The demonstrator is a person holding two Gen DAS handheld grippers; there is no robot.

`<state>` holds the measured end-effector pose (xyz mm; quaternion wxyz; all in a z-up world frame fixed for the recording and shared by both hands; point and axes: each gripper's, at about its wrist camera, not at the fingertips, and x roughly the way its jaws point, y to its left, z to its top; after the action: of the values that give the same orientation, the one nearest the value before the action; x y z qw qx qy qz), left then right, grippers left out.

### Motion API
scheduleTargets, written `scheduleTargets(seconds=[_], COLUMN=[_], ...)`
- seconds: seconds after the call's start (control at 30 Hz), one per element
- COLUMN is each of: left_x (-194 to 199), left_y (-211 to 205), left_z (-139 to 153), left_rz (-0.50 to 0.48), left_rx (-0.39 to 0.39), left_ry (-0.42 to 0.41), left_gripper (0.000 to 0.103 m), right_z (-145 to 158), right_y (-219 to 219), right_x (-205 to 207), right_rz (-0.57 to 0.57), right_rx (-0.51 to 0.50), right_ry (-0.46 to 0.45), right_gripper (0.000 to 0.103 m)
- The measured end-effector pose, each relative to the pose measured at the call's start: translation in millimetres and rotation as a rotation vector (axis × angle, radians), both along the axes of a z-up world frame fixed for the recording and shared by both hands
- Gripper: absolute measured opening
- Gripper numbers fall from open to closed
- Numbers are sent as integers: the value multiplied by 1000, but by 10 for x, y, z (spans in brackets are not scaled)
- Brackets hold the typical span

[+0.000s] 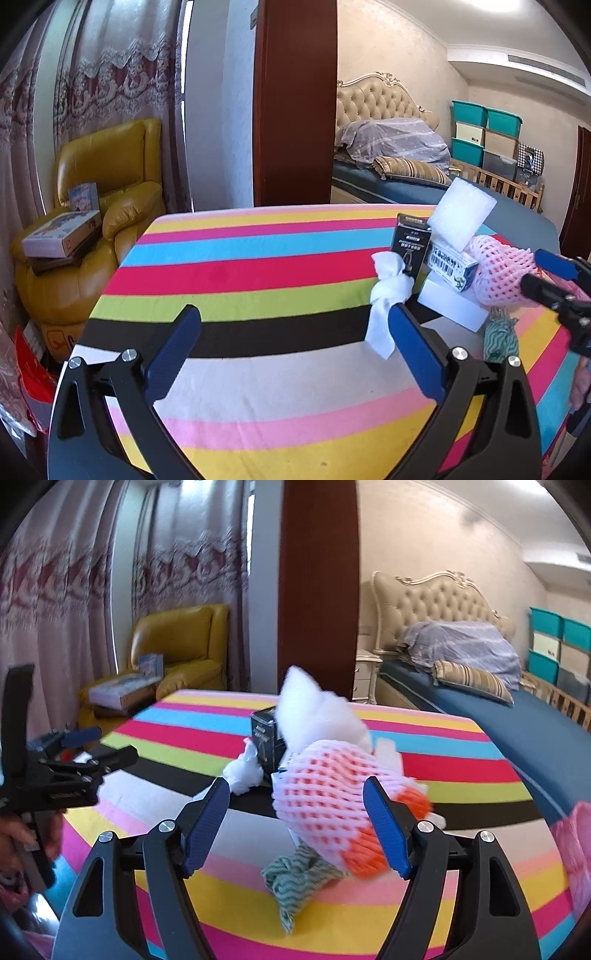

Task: Collect trash
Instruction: 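Grasp the pink foam fruit net with the right gripper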

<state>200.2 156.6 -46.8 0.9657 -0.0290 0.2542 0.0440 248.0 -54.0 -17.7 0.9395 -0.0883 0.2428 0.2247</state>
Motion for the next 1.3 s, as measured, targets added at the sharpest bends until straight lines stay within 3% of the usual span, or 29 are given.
scheduleTargets(seconds=[0.17, 0.27, 0.63, 0.93, 1.3], left_x=[-20, -37, 13, 71, 171], left_y=[71, 83, -159, -610, -1352], left_z=[-59, -97, -133, -173, -267], left_rz=[0, -4, -62, -161, -319], left_rx=[-32, -48, -49, -30, 0], left_ry=[15, 23, 41, 69, 110], left_gripper=[98, 98, 98, 98, 98], right_z=[-208, -273, -162, -49, -147], right_y=[13, -96, -244, -601, -1083], right_x=[208, 290, 140, -19, -127], right_rz=[-80, -119, -83, -133, -212], right_rx=[-85, -71, -12, 62, 125], right_ry=[75, 116, 56, 16, 43], right_gripper=[68, 62, 39, 37, 37])
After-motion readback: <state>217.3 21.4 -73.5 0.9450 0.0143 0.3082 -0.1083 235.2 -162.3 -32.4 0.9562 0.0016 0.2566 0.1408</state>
